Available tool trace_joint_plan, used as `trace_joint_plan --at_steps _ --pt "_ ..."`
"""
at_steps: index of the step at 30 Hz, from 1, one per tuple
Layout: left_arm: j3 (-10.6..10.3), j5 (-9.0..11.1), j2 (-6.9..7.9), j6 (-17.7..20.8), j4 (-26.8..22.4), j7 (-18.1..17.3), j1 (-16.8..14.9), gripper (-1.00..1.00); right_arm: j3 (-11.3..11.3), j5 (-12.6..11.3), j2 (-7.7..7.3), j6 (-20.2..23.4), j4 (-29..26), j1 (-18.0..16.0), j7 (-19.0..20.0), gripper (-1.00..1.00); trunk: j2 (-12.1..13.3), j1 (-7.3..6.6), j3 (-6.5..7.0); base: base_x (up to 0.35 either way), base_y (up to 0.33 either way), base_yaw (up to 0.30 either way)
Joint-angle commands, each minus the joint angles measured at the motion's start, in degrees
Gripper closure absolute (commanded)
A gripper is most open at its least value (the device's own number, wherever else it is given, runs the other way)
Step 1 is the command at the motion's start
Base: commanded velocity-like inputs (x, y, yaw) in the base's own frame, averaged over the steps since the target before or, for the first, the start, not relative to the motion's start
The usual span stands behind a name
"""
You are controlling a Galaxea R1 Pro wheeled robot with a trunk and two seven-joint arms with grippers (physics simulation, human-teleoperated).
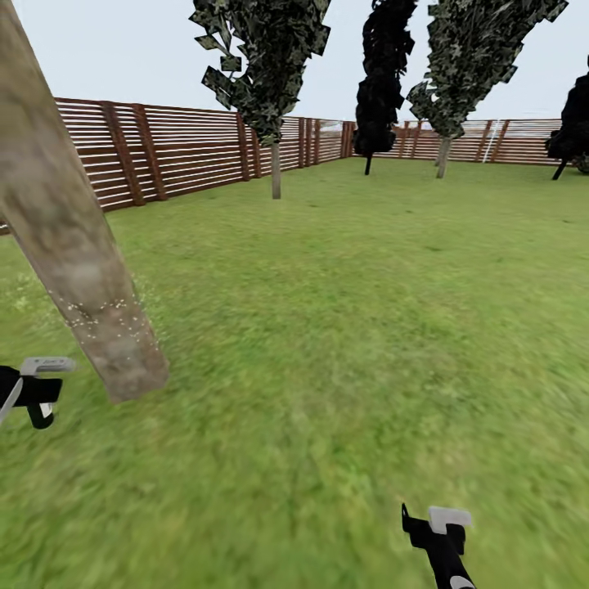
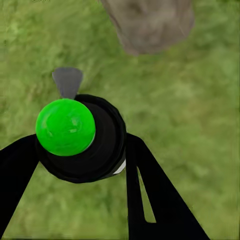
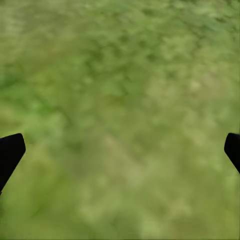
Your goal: In the garden, pick up the pesticide atomizer on the floor and spray pesticide onto both trees until each tree trunk is fully covered.
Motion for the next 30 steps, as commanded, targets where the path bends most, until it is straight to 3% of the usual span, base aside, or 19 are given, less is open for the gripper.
trace_joint_plan --at_steps 1,6,15,24,28,30 --pt "0.1 -0.2 -0.46 0.3 -0.1 0.1 -0.1 1.0 0.5 -0.6 -0.01 -0.2 0.0 0.0 0.0 -1.0 0.0 0.01 -0.05 0.243 -0.172 0.073" --pt "0.1 -0.1 -2.8 0.4 -0.2 5.7 -0.2 1.0 0.5 -0.6 -0.09 -0.2 0.0 0.0 0.0 -1.0 0.0 0.01 -0.05 0.271 -0.155 0.012" --pt "0.2 -0.2 -3.11 0.5 -0.3 6.1 -0.5 1.0 0.5 -0.6 -0.09 -0.2 0.0 0.0 0.0 -1.0 0.0 0.01 -0.05 0.282 -0.141 0.015" --pt "0.4 -0.2 -3.06 0.1 5.8 6.4 -0.1 1.0 0.5 -0.6 -0.01 -0.2 0.0 0.0 0.0 -1.0 0.0 0.01 -0.05 0.15 -0.164 0.268" --pt "0.3 -0.2 -3.48 0.0 5.9 6.4 -0.1 1.0 0.5 -0.6 -0.01 -0.2 0.0 0.0 0.0 -1.0 0.0 0.01 -0.05 0.005 -0.005 0.277" --pt "0.4 -0.2 -4.37 -0.2 6.0 6.4 -0.1 1.0 0.5 -0.6 -0.01 -0.2 0.0 0.0 0.0 -1.0 0.0 0.01 -0.05 -0.004 0.0 0.197"
